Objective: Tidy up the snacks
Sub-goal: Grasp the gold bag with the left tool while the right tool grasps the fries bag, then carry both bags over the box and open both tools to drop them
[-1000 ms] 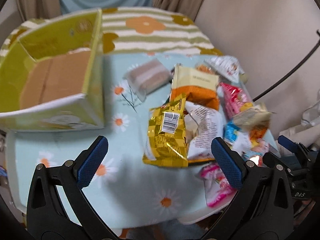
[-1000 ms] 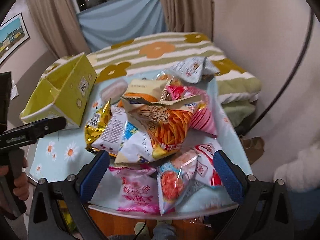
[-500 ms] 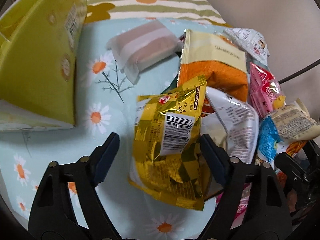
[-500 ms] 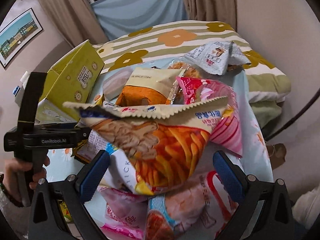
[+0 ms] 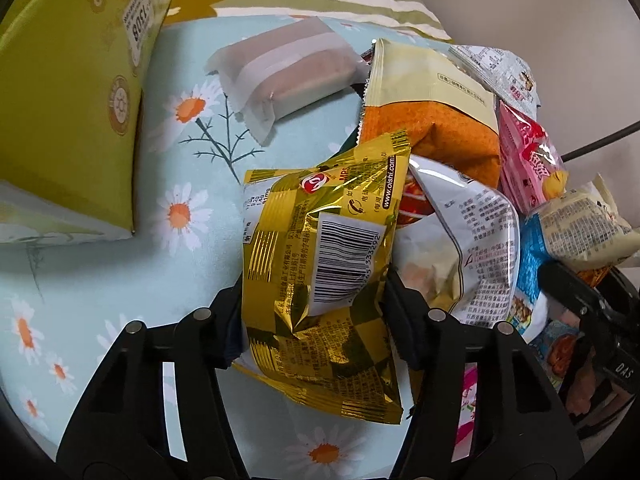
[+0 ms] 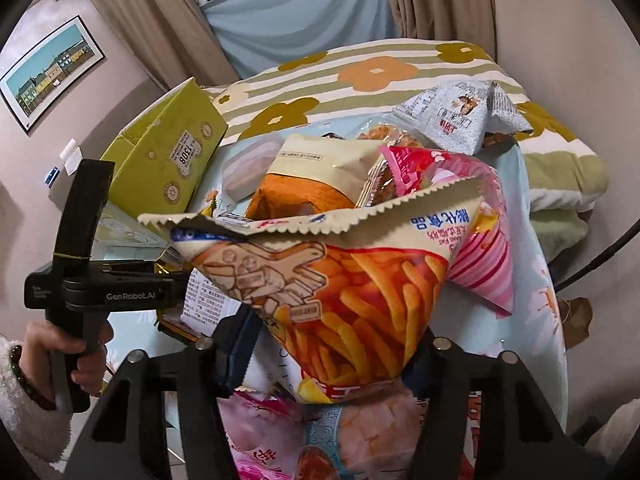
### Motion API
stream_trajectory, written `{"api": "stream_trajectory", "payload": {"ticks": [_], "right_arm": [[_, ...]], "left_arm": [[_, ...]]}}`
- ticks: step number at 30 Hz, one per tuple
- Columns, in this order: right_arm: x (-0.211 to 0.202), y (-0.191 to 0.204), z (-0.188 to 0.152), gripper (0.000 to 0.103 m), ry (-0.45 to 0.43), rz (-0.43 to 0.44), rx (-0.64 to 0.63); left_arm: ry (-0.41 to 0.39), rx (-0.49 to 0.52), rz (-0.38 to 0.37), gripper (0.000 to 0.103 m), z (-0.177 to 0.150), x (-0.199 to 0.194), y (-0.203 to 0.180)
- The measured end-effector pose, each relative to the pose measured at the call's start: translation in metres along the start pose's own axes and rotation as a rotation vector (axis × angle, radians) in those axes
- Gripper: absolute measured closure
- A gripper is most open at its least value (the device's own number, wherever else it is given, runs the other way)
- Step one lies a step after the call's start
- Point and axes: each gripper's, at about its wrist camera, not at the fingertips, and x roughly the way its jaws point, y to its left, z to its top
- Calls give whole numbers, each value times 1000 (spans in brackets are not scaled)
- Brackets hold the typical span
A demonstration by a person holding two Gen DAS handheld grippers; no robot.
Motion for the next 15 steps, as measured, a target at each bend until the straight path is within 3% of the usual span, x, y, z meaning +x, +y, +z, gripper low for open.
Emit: {"api": "stream_trajectory", "payload": {"ticks": [15], "right_arm": [[-46, 13, 2, 56, -83, -13, -1]], "left_arm": [[-105, 35, 34, 48, -11, -65, -4]]}}
